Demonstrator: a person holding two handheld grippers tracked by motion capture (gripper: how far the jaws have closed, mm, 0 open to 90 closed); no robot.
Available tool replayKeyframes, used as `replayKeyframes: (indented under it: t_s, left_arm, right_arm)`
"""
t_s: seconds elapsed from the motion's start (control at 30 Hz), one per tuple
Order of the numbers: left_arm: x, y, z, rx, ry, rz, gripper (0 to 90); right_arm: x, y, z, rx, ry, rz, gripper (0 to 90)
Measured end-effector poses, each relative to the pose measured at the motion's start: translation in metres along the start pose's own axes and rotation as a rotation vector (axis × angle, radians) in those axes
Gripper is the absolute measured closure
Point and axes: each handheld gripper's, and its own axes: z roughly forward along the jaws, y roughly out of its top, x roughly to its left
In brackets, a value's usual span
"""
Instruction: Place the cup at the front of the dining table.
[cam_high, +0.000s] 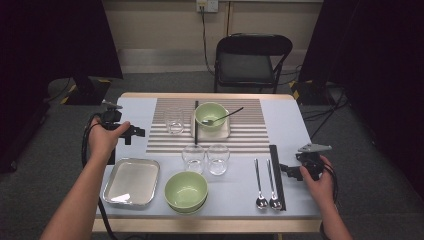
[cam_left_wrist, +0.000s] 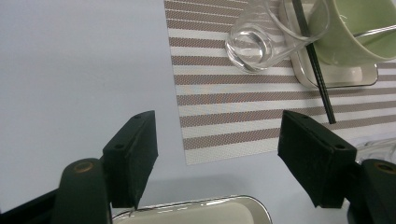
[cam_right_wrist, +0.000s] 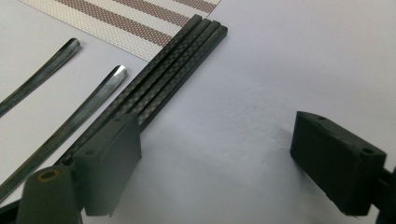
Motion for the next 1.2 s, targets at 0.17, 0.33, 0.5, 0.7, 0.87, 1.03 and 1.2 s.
replayKeyframes:
  t_s: [0.17, 0.33, 0.5, 0.7, 0.87, 1.03, 1.2]
  left_arm:
    - [0.000, -0.001, -0.001, -0.001, -0.003, 0.003, 28.5]
    - [-0.002, -0.002, -0.002, -0.005, 0.001, 0.009, 28.6]
    - [-0.003, -0.003, -0.003, 0.001, -0.005, 0.013, 28.6]
    - [-0.003, -0.004, -0.005, 0.002, -0.004, 0.024, 28.5]
    - [0.000, -0.008, -0.005, -0.004, -0.018, 0.012, 28.5]
    - [-0.004, -0.012, -0.008, -0.019, -0.014, 0.055, 29.5]
    - [-0.006, -0.013, -0.013, -0.025, -0.027, 0.059, 27.6]
  right_arm:
    - [0.000, 0.000, 0.000, 0.000, 0.000, -0.001, 15.3]
    - [0.000, 0.000, 0.000, -0.001, 0.000, -0.001, 15.3]
    - [0.000, 0.000, 0.000, 0.000, 0.000, 0.000, 15.3]
    - [0.000, 0.000, 0.000, 0.000, 0.000, 0.000, 15.3]
    - [0.000, 0.000, 0.000, 0.000, 0.000, 0.000, 15.3]
    - [0.000, 0.000, 0.000, 0.000, 0.000, -0.002, 15.3]
    - [0.000, 0.000, 0.000, 0.000, -0.001, -0.002, 15.3]
